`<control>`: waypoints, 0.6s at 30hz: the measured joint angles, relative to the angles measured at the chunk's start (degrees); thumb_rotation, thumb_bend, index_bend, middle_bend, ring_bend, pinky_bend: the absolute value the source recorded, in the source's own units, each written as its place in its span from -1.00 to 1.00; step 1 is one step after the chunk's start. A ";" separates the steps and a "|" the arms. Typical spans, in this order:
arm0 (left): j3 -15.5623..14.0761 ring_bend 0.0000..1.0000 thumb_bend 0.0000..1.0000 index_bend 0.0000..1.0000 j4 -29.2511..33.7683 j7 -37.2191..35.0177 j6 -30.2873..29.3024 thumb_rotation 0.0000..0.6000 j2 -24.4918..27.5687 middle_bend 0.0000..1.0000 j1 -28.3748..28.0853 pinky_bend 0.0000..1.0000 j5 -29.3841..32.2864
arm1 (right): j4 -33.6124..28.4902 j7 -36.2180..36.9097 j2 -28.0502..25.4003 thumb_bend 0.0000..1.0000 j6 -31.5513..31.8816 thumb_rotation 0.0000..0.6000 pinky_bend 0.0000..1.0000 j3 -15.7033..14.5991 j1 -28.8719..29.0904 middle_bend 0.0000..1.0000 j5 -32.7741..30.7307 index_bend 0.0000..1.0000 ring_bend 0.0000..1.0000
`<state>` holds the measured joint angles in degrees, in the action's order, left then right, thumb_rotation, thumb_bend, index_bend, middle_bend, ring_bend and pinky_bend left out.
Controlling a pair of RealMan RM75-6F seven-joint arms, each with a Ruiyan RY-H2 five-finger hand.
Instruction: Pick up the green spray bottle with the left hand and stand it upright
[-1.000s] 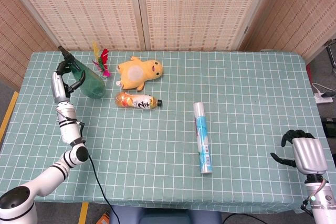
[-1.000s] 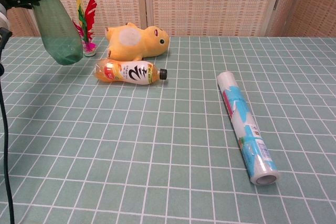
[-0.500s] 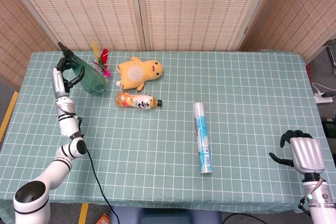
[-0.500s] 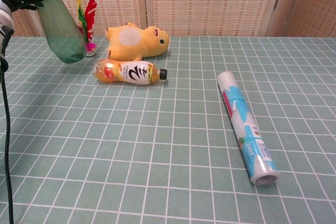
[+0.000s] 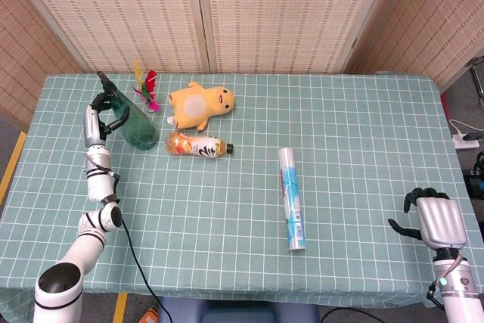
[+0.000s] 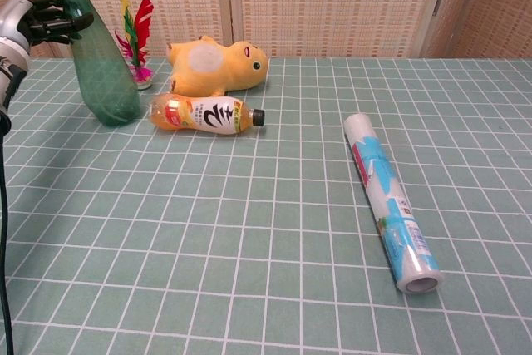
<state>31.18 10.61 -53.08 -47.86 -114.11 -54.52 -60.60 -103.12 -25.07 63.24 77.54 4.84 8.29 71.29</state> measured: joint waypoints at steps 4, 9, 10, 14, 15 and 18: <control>-0.46 -0.28 -0.54 -0.22 -0.29 -1.05 -0.08 1.00 -0.17 -0.07 -0.03 -0.45 -0.33 | -0.29 -0.50 -0.08 -0.74 -0.18 1.00 -0.16 -0.01 0.20 -0.17 -0.64 0.21 -0.34; -1.11 -0.35 -0.56 -0.23 -0.17 -2.50 -0.63 1.00 -0.09 -0.16 0.12 -0.49 -0.85 | -0.53 -0.77 -0.18 -0.73 -0.44 1.00 -0.16 -0.08 0.46 -0.17 -1.05 0.21 -0.34; -1.25 -0.36 -0.57 -0.24 -0.11 -2.77 -0.87 1.00 -0.07 -0.17 0.17 -0.50 -0.99 | -0.56 -0.77 -0.20 -0.72 -0.50 1.00 -0.16 -0.10 0.52 -0.17 -1.09 0.21 -0.34; -1.80 -0.41 -0.58 -0.39 0.41 -4.26 -2.29 1.00 0.14 -0.23 0.44 -0.52 -1.58 | -0.57 -0.70 -0.21 -0.72 -0.77 1.00 -0.16 -0.15 0.77 -0.17 -1.17 0.21 -0.34; -1.97 -0.42 -0.59 -0.44 0.61 -4.69 -2.83 1.00 0.22 -0.24 0.52 -0.52 -1.78 | -0.55 -0.68 -0.21 -0.72 -0.83 1.00 -0.16 -0.18 0.82 -0.17 -1.18 0.21 -0.34; -2.73 -0.45 -0.61 -0.63 1.08 -5.49 -4.39 1.00 0.35 -0.28 0.90 -0.54 -2.61 | -0.48 -0.40 -0.21 -0.72 -0.98 1.00 -0.16 -0.22 0.97 -0.17 -1.08 0.21 -0.34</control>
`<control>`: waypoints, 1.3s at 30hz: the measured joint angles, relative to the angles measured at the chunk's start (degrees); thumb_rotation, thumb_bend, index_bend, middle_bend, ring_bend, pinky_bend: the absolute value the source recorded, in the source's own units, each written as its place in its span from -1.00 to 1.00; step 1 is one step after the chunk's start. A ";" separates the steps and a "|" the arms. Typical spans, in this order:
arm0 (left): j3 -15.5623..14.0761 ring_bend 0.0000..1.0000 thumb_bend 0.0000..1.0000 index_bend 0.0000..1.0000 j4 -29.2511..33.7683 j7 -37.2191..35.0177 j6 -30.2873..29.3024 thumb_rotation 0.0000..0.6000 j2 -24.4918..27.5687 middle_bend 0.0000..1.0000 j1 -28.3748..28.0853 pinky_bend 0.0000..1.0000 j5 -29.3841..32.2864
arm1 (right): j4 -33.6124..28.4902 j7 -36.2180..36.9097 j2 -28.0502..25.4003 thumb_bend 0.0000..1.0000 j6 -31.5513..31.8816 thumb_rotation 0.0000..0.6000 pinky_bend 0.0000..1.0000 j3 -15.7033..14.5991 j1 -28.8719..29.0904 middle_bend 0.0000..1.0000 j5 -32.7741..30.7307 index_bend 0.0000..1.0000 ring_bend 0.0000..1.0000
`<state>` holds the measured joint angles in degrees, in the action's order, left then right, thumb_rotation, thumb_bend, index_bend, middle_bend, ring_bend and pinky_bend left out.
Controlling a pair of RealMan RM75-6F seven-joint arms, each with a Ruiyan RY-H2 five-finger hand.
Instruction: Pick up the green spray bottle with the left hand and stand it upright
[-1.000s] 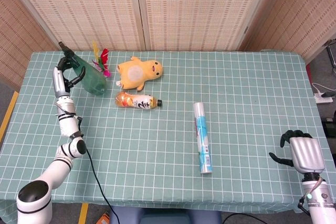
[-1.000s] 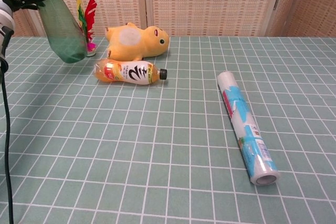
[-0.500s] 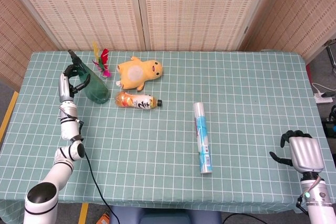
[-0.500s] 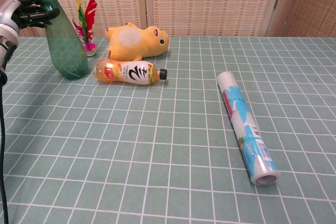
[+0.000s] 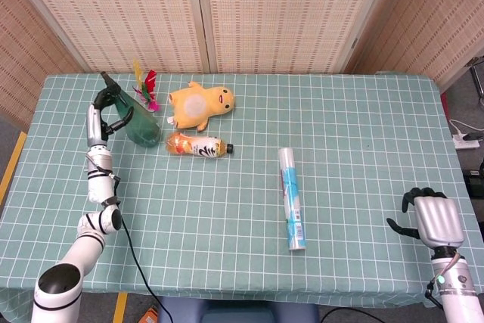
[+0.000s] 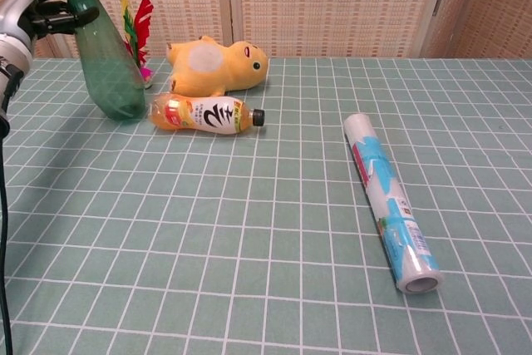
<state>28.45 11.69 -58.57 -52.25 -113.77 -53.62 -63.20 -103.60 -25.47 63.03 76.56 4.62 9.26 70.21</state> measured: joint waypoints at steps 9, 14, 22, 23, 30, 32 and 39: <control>-2.23 -0.49 -0.65 -0.87 1.30 -0.79 -2.07 1.00 0.39 -0.34 1.50 -0.54 -2.00 | 0.92 2.22 0.00 -0.72 -0.01 1.00 -0.16 -0.29 0.07 -0.17 1.29 0.21 -0.34; -2.97 -0.51 -0.67 -0.94 1.92 -1.42 -2.53 1.00 0.36 -0.37 1.79 -0.54 -2.74 | 1.38 3.19 0.01 -0.72 0.04 1.00 -0.16 -0.44 0.07 -0.17 1.86 0.22 -0.34; -3.65 -0.57 -0.68 -1.00 2.65 -1.33 -3.87 1.00 1.28 -0.43 2.17 -0.55 -3.49 | 1.74 4.09 0.11 -0.72 0.37 1.00 -0.16 -0.57 -0.04 -0.15 2.50 0.22 -0.32; -3.69 -0.57 -0.68 -1.00 2.77 -1.09 -4.00 1.00 1.49 -0.44 2.26 -0.55 -3.53 | 1.81 4.26 0.13 -0.72 0.41 1.00 -0.16 -0.59 -0.06 -0.15 2.61 0.22 -0.32; -3.92 -0.57 -0.67 -0.97 5.75 1.94 -6.15 1.00 3.80 -0.44 3.70 -0.55 -3.70 | 2.77 6.30 0.39 -0.72 0.94 1.00 -0.16 -0.68 -0.25 -0.14 4.05 0.22 -0.29; -3.97 -0.57 -0.67 -0.97 7.38 2.93 -6.88 1.00 4.52 -0.44 4.49 -0.55 -3.68 | 3.20 7.27 0.48 -0.72 1.18 1.00 -0.15 -0.73 -0.35 -0.12 4.68 0.22 -0.28; -4.52 -0.57 -0.60 -0.87 15.95 10.33 -9.05 1.00 7.91 -0.45 9.34 -0.53 -3.05 | 5.28 11.67 0.76 -0.72 1.87 1.00 -0.12 -1.00 -0.63 -0.12 7.53 0.23 -0.27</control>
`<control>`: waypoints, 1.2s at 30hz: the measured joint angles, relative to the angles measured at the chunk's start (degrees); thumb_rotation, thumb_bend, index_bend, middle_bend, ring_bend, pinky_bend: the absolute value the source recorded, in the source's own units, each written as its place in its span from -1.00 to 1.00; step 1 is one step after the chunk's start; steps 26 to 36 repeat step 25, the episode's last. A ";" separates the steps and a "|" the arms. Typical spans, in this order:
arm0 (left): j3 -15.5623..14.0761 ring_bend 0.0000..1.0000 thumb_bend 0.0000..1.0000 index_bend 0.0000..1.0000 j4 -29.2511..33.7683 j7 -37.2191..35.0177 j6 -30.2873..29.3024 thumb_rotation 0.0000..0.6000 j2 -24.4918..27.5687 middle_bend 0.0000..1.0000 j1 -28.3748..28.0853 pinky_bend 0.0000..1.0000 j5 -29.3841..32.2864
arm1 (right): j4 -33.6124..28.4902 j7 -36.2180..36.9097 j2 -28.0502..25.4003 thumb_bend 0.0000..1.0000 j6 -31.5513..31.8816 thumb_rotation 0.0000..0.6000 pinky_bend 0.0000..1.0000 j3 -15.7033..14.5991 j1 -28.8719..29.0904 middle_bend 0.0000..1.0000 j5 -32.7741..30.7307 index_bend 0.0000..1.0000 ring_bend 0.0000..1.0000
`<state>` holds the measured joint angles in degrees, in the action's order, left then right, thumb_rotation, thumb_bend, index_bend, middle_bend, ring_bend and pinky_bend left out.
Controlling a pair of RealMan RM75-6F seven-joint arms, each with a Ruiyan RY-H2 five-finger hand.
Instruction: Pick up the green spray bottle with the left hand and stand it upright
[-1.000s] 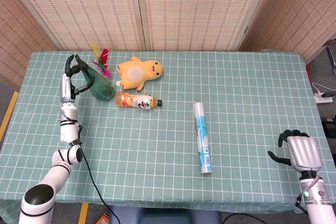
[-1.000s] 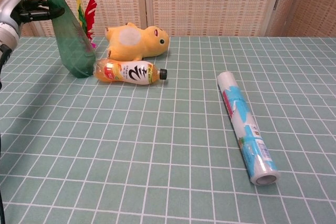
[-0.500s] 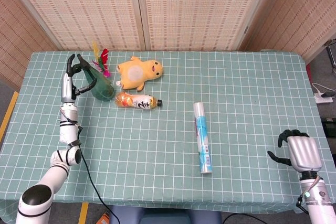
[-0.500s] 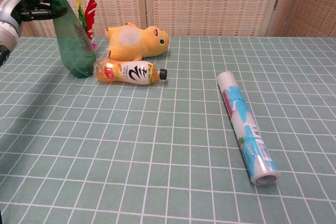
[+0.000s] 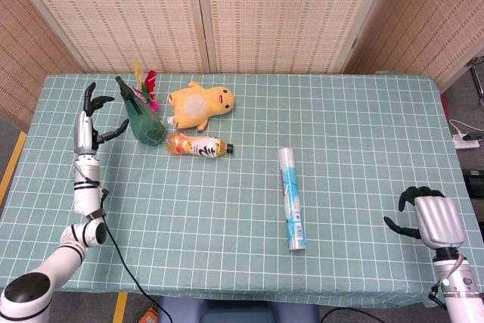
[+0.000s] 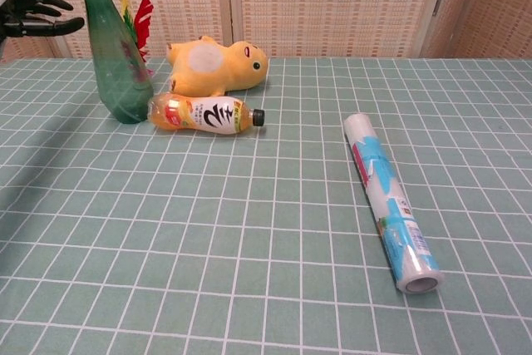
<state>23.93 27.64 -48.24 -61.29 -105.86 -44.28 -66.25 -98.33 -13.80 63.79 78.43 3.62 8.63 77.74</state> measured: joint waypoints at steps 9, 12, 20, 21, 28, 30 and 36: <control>-4.84 -0.32 -0.36 -0.30 18.45 18.50 -4.69 1.00 9.18 -0.30 7.32 -0.47 -1.96 | 1.40 3.30 -0.35 -0.73 0.33 1.00 -0.12 -0.36 -0.45 -0.12 1.74 0.23 -0.27; -7.81 -0.42 -0.36 -0.35 24.86 32.32 -6.22 1.00 13.69 -0.40 9.58 -0.46 -2.68 | 1.87 4.82 -0.43 -0.73 0.56 1.00 -0.12 -0.46 -0.60 -0.12 2.48 0.23 -0.27; -16.60 -0.62 -0.49 -0.41 55.88 65.10 -11.89 1.00 27.94 -0.44 17.01 -0.61 -6.98 | 2.36 5.44 -0.79 -0.73 -0.35 1.00 -0.12 -0.67 -0.29 -0.12 3.24 0.23 -0.27; -17.85 -0.64 -0.49 -0.41 59.40 67.08 -12.52 1.00 29.52 -0.46 18.09 -0.63 -7.83 | 2.30 5.25 -0.78 -0.73 -0.43 1.00 -0.12 -0.63 -0.26 -0.12 3.12 0.23 -0.27; -21.30 -0.67 -0.49 -0.41 64.53 67.41 -14.46 1.00 34.48 -0.49 21.33 -0.66 -10.75 | 1.87 4.08 -0.80 -0.73 -0.67 1.00 -0.12 -0.51 -0.24 -0.12 2.34 0.23 -0.27; -21.30 -0.67 -0.49 -0.41 64.53 67.41 -14.46 1.00 34.48 -0.49 21.33 -0.66 -10.75 | 1.87 4.08 -0.80 -0.73 -0.67 1.00 -0.12 -0.51 -0.24 -0.12 2.34 0.23 -0.27; -21.30 -0.67 -0.49 -0.41 64.53 67.41 -14.46 1.00 34.48 -0.49 21.33 -0.66 -10.75 | 1.87 4.08 -0.80 -0.73 -0.67 1.00 -0.12 -0.51 -0.24 -0.12 2.34 0.23 -0.27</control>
